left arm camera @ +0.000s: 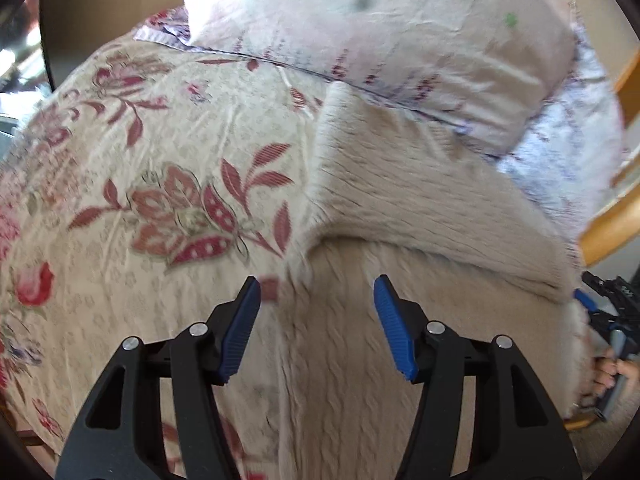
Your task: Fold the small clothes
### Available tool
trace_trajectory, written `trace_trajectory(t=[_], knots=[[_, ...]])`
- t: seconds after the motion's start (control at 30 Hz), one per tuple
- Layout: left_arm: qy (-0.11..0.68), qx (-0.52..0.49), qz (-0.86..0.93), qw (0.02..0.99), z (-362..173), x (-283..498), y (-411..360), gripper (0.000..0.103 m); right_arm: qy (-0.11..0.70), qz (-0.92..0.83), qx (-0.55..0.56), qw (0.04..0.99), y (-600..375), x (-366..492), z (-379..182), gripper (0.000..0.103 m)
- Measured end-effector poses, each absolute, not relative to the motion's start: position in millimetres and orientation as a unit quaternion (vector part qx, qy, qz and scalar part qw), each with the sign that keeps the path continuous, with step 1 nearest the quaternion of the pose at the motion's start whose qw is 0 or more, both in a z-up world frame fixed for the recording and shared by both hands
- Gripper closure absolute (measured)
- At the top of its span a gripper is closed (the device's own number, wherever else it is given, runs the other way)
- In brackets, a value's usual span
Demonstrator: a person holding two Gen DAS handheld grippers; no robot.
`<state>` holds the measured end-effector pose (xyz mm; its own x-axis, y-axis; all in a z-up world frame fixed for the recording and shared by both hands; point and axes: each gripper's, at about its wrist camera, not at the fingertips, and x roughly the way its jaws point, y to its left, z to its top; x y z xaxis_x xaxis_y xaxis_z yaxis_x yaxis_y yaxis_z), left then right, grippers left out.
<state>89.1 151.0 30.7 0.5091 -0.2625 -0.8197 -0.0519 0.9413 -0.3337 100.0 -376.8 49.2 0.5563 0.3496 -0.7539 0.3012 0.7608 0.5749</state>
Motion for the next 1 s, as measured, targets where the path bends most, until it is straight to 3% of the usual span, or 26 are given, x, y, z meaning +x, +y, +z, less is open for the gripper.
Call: trace_trajectory(t=[0.37,0.73,1.0], knots=[[0.522,-0.202,-0.124,0.819,18,31,163,0.059,0.512,0.042,0.405,0.757,-438,3,14,0.047],[0.519,-0.301,-0.165,0.783,6,-16,165,0.061,0.513,0.159,0.493,0.685,-412,-37,-12,0.057],[0.532,-0.327,-0.183,0.759,-2,-52,155,0.077,0.567,0.197,0.455,0.658,-399,-65,-11,0.064]])
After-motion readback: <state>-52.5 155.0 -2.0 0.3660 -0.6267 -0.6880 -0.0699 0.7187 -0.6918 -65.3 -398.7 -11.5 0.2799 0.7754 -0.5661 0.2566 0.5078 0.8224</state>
